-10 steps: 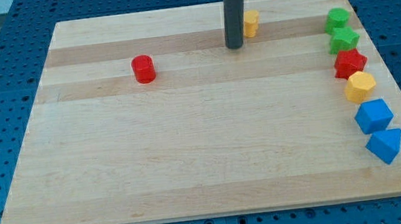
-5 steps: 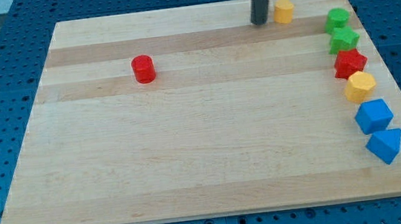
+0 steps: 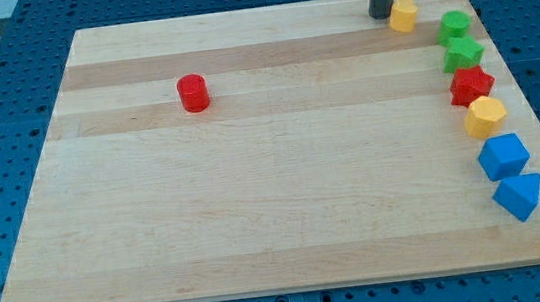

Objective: Move the yellow heart above the green circle

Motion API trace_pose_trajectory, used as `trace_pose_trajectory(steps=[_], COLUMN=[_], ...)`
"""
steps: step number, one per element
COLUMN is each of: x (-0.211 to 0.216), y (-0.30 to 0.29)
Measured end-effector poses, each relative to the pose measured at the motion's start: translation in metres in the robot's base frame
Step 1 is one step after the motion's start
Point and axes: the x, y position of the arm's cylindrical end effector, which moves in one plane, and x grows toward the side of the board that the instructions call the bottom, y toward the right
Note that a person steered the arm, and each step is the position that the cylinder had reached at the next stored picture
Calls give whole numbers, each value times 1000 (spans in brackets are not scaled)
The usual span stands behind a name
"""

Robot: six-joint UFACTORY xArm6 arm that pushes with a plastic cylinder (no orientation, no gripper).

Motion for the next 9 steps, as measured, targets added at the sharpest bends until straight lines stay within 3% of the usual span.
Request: trace_pose_trajectory(steps=[3,6,9], x=[2,21,44], y=[38,-18,-10])
